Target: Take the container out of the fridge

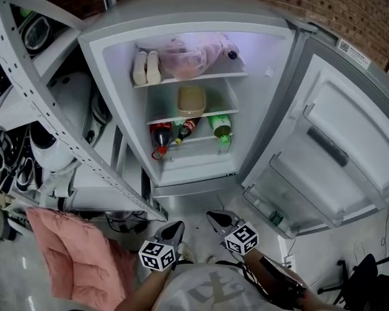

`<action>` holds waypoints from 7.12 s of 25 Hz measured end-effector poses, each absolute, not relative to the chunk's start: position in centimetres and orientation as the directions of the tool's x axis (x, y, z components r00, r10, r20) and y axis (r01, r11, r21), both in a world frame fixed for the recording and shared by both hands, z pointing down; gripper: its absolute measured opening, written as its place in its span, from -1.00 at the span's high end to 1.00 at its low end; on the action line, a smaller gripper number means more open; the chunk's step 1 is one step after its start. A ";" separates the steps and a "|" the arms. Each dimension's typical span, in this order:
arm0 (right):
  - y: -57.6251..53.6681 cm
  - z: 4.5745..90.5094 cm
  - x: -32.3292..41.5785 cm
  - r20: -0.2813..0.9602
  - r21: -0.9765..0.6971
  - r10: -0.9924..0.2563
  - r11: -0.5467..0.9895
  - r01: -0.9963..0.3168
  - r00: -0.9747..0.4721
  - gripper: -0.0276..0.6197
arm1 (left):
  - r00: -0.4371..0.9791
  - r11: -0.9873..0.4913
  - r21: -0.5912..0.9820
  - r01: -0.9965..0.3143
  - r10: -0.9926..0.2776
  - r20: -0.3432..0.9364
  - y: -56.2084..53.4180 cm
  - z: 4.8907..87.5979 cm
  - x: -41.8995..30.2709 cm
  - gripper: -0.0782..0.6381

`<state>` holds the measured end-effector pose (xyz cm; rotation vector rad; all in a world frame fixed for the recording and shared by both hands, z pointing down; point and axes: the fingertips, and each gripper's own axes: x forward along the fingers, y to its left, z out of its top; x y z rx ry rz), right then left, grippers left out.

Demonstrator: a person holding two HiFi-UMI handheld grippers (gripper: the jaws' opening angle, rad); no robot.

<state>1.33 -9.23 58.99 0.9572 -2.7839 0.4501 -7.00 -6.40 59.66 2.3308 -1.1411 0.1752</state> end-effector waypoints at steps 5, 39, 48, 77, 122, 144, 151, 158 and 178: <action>-12.5 58.8 -0.1 0.259 -0.216 -0.609 0.720 -0.660 -0.749 0.90 | 0.655 -0.530 0.397 -0.749 -0.679 0.331 -10.5 59.0 -8.2 0.78; -34.3 50.3 -1.2 0.167 -0.103 -0.737 0.648 -0.755 -0.655 0.89 | 0.676 -0.613 0.295 -0.733 -0.707 0.210 -32.1 50.3 -5.0 0.78; -40.1 47.9 1.0 0.127 -0.145 -0.824 0.535 -0.832 -0.552 0.89 | 0.627 -0.574 0.267 -0.774 -0.754 0.197 -37.1 48.4 -5.0 0.78; -49.4 46.9 1.2 0.203 -0.537 -0.833 0.346 -0.770 -0.515 -0.01 | 0.523 -0.380 0.405 -0.832 -0.782 0.340 -49.0 46.7 -6.1 0.10; -30.4 49.8 2.0 0.170 -0.544 -0.783 0.432 -0.720 -0.599 0.35 | 0.584 -0.411 0.488 -0.770 -0.762 0.280 -28.8 50.2 -5.8 0.25; -15.1 56.5 2.5 0.237 -0.550 -0.505 0.635 -0.543 -0.830 0.38 | 0.405 -0.199 0.496 -0.845 -0.843 0.353 -10.7 57.2 -4.5 0.34; -9.7 57.1 1.2 0.247 -0.540 -0.426 0.685 -0.489 -0.870 0.38 | 0.336 -0.127 0.493 -0.860 -0.869 0.363 -4.7 57.8 -5.4 0.35; -4.7 57.9 -1.8 0.268 -0.543 -0.337 0.721 -0.430 -0.903 0.39 | 0.268 -0.054 0.490 -0.870 -0.885 0.380 0.5 58.4 -8.2 0.39; 5.6 59.7 -12.0 0.323 -0.523 -0.190 0.780 -0.342 -0.927 0.43 | 0.208 0.040 0.502 -0.864 -0.879 0.429 12.3 61.1 -17.2 0.39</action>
